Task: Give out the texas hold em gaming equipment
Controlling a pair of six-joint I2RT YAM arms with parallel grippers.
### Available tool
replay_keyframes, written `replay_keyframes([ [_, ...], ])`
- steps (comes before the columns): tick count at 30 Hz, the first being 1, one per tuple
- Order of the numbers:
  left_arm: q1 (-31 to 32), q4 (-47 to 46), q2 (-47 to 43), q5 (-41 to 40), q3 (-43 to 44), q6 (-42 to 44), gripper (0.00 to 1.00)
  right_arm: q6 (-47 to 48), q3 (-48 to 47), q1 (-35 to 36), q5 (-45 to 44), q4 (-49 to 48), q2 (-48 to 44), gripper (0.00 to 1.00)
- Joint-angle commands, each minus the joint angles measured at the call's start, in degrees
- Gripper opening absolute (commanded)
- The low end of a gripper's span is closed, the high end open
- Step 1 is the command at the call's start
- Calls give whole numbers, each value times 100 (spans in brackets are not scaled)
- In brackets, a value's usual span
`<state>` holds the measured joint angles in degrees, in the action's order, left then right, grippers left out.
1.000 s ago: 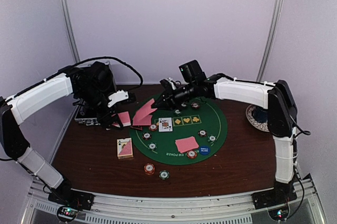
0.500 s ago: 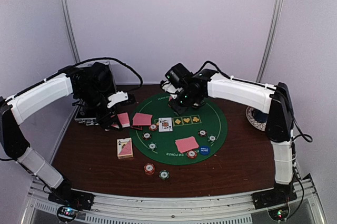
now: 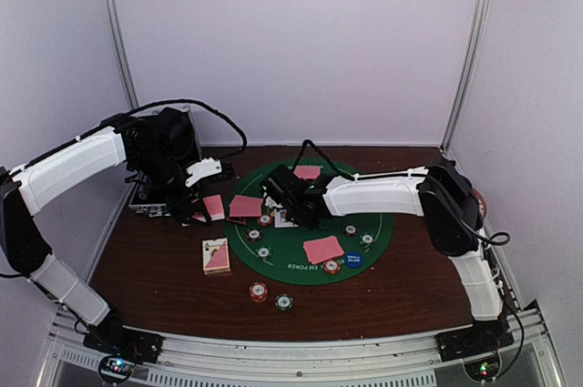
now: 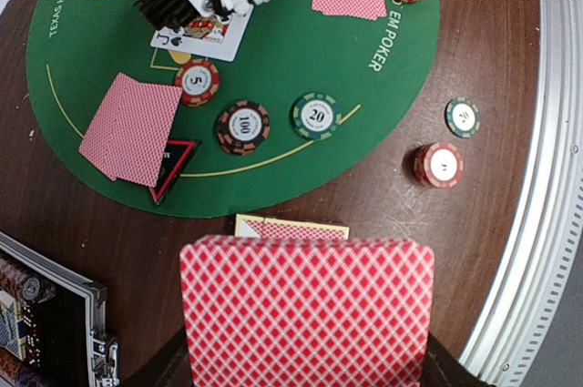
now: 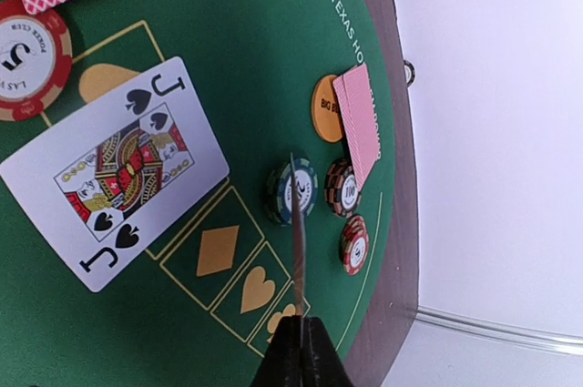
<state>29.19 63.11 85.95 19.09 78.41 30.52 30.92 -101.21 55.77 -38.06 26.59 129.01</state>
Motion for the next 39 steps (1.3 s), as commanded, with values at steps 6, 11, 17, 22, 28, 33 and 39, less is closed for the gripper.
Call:
replay_keyframes([
  [6, -36, -9, -94, 58, 56, 74, 0, -25, 431, 117, -1, -232, -32, 55],
  [11, -36, 8, -79, 75, 77, 77, 0, -309, 578, 127, 65, -265, -340, 73],
  [17, -36, 38, -93, 80, 95, 83, 0, -770, 616, 127, -87, -501, -858, 99],
  [22, -36, 35, -99, 81, 87, 85, 0, -1792, 407, 101, 151, -144, -1319, 100],
  [28, -36, 28, -83, 58, 128, 85, 0, -4113, 24, -147, 2390, 686, -1857, 100],
  [33, -36, 27, -48, 61, 163, 85, 0, -5888, 28, -503, 5273, 386, -1937, 100],
  [39, -36, 27, -39, 94, 198, 59, 0, -7350, 123, -545, 7246, -362, -1634, 100],
])
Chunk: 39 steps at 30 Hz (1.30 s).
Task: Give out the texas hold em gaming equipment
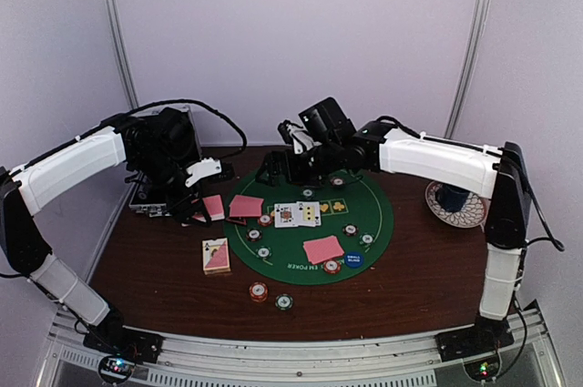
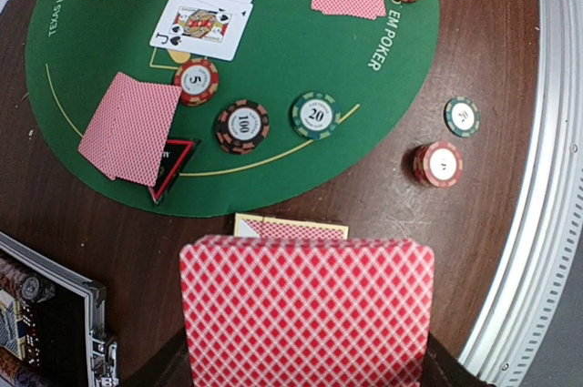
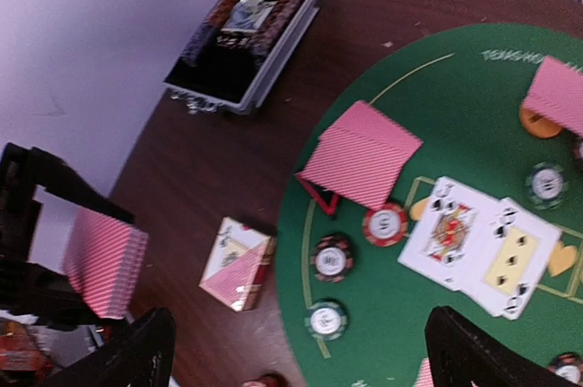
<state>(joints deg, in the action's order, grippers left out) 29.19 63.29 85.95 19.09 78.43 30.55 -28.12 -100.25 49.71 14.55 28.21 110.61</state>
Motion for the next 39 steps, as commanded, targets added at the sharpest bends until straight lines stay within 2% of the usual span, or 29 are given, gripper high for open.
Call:
replay_keyframes([
  [1, -36, 6, -41, 100, 198, 50, 0, -1638, 69, 64, 2170, -651, 248, 100],
  [16, -36, -3, -19, 147, 251, 17, 0, -3299, 427, 195, 3268, -2471, 720, 99],
  [28, -41, -15, 47, 155, 304, 22, 0, -4012, 307, 314, 3586, -3329, 1078, 95],
  [39, -36, -12, 60, 170, 339, 22, 0, -4343, 268, 355, 3712, -3679, 1281, 90],
])
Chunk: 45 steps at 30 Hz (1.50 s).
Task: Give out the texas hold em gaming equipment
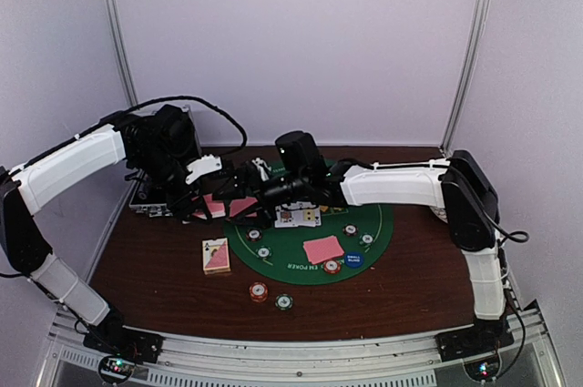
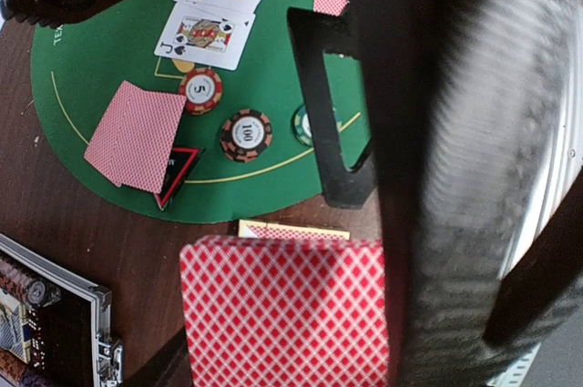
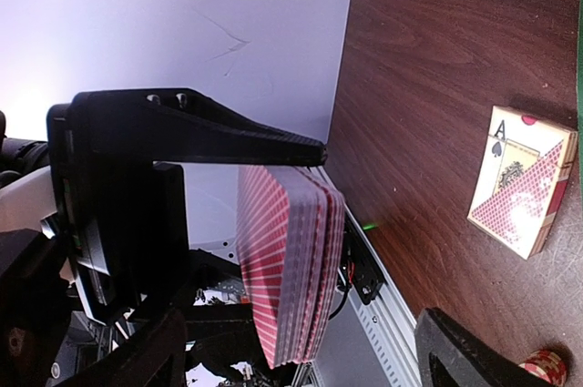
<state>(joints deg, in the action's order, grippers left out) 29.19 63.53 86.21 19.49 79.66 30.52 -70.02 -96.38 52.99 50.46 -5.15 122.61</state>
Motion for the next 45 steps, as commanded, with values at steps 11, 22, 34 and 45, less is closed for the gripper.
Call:
replay_keyframes([
  [11, -36, -39, 42, 170, 241, 24, 0, -528, -443, 87, 195, -605, 522, 85],
  [22, -36, -41, 78, 196, 201, 32, 0, -1019, -994, 121, 193, -1183, 1082, 83],
  [34, -36, -42, 177, 199, 199, 41, 0, -1201, -1170, 176, 316, -1399, 1332, 83],
  [45, -36, -40, 129, 149, 197, 41, 0, -972, -771, 57, 456, -1235, 1188, 76],
])
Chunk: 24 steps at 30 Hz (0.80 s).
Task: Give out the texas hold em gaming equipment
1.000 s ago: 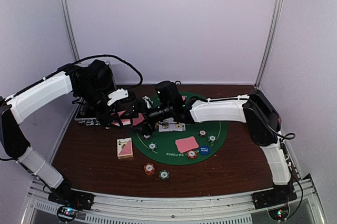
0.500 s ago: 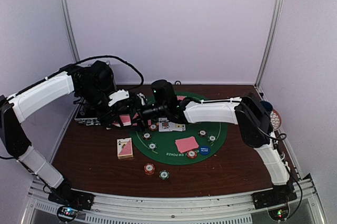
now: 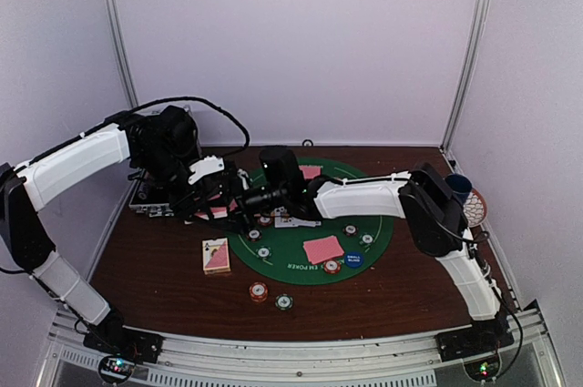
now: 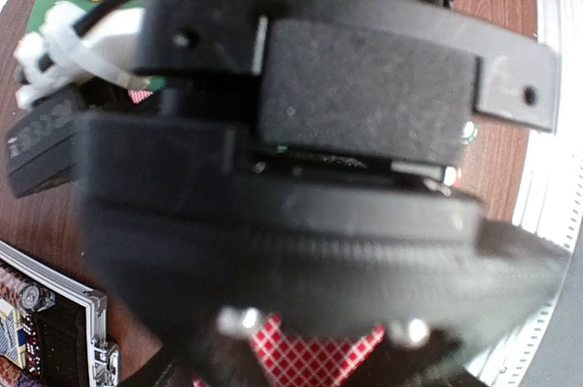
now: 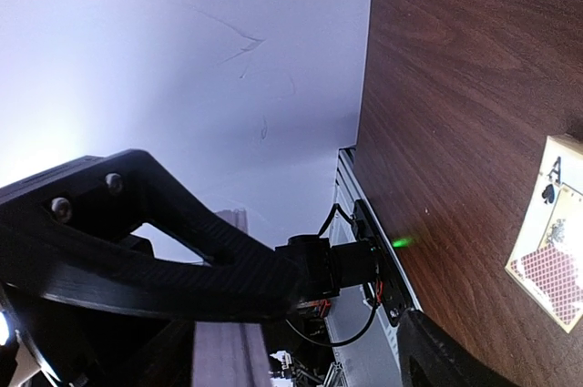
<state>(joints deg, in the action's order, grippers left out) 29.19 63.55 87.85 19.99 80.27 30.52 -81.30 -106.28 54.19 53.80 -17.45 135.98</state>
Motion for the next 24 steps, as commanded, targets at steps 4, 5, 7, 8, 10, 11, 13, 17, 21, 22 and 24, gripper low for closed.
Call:
replay_keyframes([
  [4, -36, -42, -56, 91, 121, 44, 0, 354, 411, -131, 145, 166, -330, 72],
  [5, -36, -39, -58, 91, 115, 45, 0, 370, 457, -143, 154, 187, -366, 71],
  [7, -36, -38, -57, 78, 112, 44, 0, 410, 544, -158, 157, 188, -458, 68],
  [8, -36, -44, -50, 88, 112, 40, 0, 421, 568, -171, 155, 182, -488, 67],
  [10, -36, -41, -57, 92, 112, 46, 0, 415, 582, -168, 169, 188, -532, 65],
  [11, -36, -42, -52, 86, 110, 42, 0, 412, 582, -172, 173, 175, -551, 64],
  [13, -36, -42, -53, 93, 112, 42, 0, 414, 582, -176, 189, 190, -582, 62],
  [17, -36, -44, -65, 86, 112, 45, 0, 471, 604, -190, 212, 283, -656, 61],
  [21, -36, -38, -99, 91, 90, 50, 0, 487, 688, -211, 218, 294, -718, 59],
  [22, -36, -44, -105, 86, 77, 50, 0, 491, 709, -219, 226, 282, -722, 59],
  [24, -36, -44, -108, 89, 64, 50, 0, 482, 751, -233, 233, 272, -750, 58],
])
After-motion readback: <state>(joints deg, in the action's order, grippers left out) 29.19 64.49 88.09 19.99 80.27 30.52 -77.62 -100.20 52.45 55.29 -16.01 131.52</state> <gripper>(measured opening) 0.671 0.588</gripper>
